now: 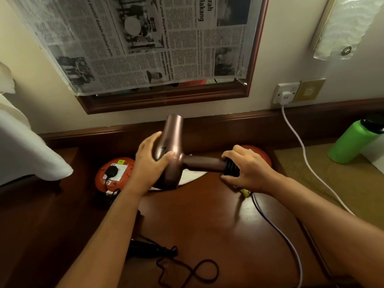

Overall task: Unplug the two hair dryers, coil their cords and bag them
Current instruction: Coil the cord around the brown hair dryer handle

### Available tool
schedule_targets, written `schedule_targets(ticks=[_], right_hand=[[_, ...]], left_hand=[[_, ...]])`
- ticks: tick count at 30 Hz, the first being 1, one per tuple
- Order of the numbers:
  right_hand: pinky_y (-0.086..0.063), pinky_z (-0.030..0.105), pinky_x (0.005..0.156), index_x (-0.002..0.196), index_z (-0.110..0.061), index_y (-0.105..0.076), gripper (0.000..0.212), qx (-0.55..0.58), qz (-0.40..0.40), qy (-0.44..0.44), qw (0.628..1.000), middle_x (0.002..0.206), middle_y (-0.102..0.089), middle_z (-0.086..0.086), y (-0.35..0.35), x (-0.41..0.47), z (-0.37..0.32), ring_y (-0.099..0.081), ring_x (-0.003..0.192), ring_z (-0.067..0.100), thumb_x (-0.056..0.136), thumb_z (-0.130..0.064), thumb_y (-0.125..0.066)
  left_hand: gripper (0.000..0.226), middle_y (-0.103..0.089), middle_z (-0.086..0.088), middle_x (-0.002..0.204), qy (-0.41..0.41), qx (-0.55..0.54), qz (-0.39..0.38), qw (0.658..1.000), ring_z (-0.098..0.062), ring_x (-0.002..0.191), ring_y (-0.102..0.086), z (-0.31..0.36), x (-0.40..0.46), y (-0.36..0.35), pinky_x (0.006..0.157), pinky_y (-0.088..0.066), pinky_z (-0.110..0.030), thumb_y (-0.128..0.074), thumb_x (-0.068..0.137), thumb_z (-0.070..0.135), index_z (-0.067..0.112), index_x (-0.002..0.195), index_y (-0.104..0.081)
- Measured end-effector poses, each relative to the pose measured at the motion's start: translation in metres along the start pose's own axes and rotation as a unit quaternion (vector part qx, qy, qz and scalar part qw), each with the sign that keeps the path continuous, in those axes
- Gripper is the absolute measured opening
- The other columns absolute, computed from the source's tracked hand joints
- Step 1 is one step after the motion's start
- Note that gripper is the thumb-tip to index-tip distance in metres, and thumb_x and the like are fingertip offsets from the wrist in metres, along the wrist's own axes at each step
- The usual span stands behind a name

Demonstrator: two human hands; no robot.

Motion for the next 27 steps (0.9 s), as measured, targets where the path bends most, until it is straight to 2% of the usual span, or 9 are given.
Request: schedule_targets(ticks=[2, 4, 6, 7, 9, 12, 14, 21, 27], right_hand=[[-0.027, 0.006, 0.063, 0.109, -0.006, -0.061, 0.052, 0.006, 0.004, 0.005, 1.0, 0.088, -0.055, 0.004, -0.001, -0.001, -0.002, -0.04, 0.068, 0.006, 0.067, -0.028, -0.084], [-0.029, 0.007, 0.063, 0.11, -0.007, -0.061, 0.052, 0.012, 0.005, 0.009, 1.0, 0.088, -0.054, 0.003, -0.004, 0.001, -0.004, -0.041, 0.069, 0.006, 0.068, -0.028, -0.083], [-0.033, 0.01, 0.062, 0.112, -0.008, -0.059, 0.052, 0.021, 0.002, 0.014, 1.0, 0.091, -0.054, 0.003, -0.008, 0.002, -0.005, -0.043, 0.071, 0.007, 0.07, -0.029, -0.082], [-0.034, 0.01, 0.062, 0.113, -0.008, -0.058, 0.052, 0.023, -0.001, 0.016, 1.0, 0.092, -0.053, 0.002, -0.011, 0.002, -0.004, -0.045, 0.072, 0.008, 0.071, -0.029, -0.081], [-0.038, 0.01, 0.063, 0.115, -0.01, -0.057, 0.052, 0.024, -0.004, 0.017, 1.0, 0.095, -0.054, 0.002, -0.016, 0.001, -0.004, -0.047, 0.075, 0.009, 0.072, -0.03, -0.08], [-0.049, 0.024, 0.064, 0.115, -0.01, -0.057, 0.051, 0.02, -0.005, 0.014, 1.0, 0.097, -0.055, 0.003, -0.021, 0.0, 0.001, -0.052, 0.077, 0.014, 0.073, -0.03, -0.079], [-0.051, 0.03, 0.066, 0.115, -0.009, -0.058, 0.052, 0.011, -0.009, 0.012, 1.0, 0.098, -0.056, 0.004, -0.024, 0.0, 0.004, -0.053, 0.079, 0.017, 0.072, -0.029, -0.08], [-0.048, 0.039, 0.076, 0.118, -0.012, -0.058, 0.053, -0.042, -0.028, -0.034, 0.998, 0.099, -0.056, 0.003, -0.04, 0.001, 0.009, -0.052, 0.087, 0.02, 0.072, -0.028, -0.079], [-0.043, 0.029, 0.085, 0.128, -0.019, -0.047, 0.049, -0.08, -0.098, -0.092, 0.988, 0.111, -0.051, -0.001, -0.05, 0.012, 0.001, -0.049, 0.099, 0.017, 0.085, -0.031, -0.066]], left_hand=[[0.07, -0.028, 0.0, 0.153, 0.073, -0.125, -0.03, 0.989, -0.015, 0.133, -0.034, -0.023, -0.003, 0.002, 0.099, -0.036, -0.032, -0.07, 0.082, 0.044, 0.044, 0.141, -0.033], [0.074, -0.039, -0.002, 0.147, 0.118, -0.233, -0.063, 0.963, -0.016, 0.123, -0.05, -0.037, -0.007, -0.003, 0.086, -0.049, -0.027, -0.073, 0.076, 0.049, 0.046, 0.14, -0.035], [0.067, -0.049, -0.001, 0.136, 0.131, -0.293, -0.072, 0.944, -0.014, 0.106, -0.062, -0.038, -0.013, -0.009, 0.069, -0.055, -0.022, -0.067, 0.084, 0.037, 0.038, 0.143, -0.034], [0.065, -0.051, 0.0, 0.133, 0.133, -0.308, -0.068, 0.939, -0.014, 0.101, -0.064, -0.038, -0.015, -0.011, 0.067, -0.055, -0.022, -0.064, 0.087, 0.031, 0.035, 0.145, -0.034], [0.07, -0.052, 0.004, 0.131, 0.13, -0.326, -0.066, 0.934, -0.014, 0.101, -0.065, -0.04, -0.018, -0.015, 0.074, -0.057, -0.027, -0.068, 0.085, 0.03, 0.035, 0.145, -0.033], [0.093, -0.051, 0.011, 0.131, 0.127, -0.307, -0.078, 0.94, -0.016, 0.11, -0.063, -0.044, -0.022, -0.017, 0.089, -0.054, -0.037, -0.081, 0.066, 0.044, 0.042, 0.144, -0.031], [0.099, -0.049, 0.013, 0.13, 0.128, -0.282, -0.075, 0.948, -0.015, 0.113, -0.06, -0.046, -0.024, -0.017, 0.093, -0.053, -0.039, -0.084, 0.063, 0.045, 0.047, 0.144, -0.027], [0.086, -0.052, 0.006, 0.132, 0.131, -0.311, 0.003, 0.941, -0.015, 0.112, -0.06, -0.053, -0.035, -0.026, 0.089, -0.053, -0.033, -0.075, 0.079, 0.019, 0.038, 0.148, -0.026], [0.083, -0.051, 0.0, 0.136, 0.13, -0.315, 0.057, 0.938, -0.017, 0.113, -0.059, -0.065, -0.042, -0.027, 0.086, -0.052, -0.028, -0.073, 0.08, 0.015, 0.034, 0.148, -0.029]])
Point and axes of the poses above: each hand's wrist, its own x-axis towards the middle knuckle, its own y-axis out of the back of the hand, z = x × y, the point moved 8 cm from there along x, towards the middle knuckle
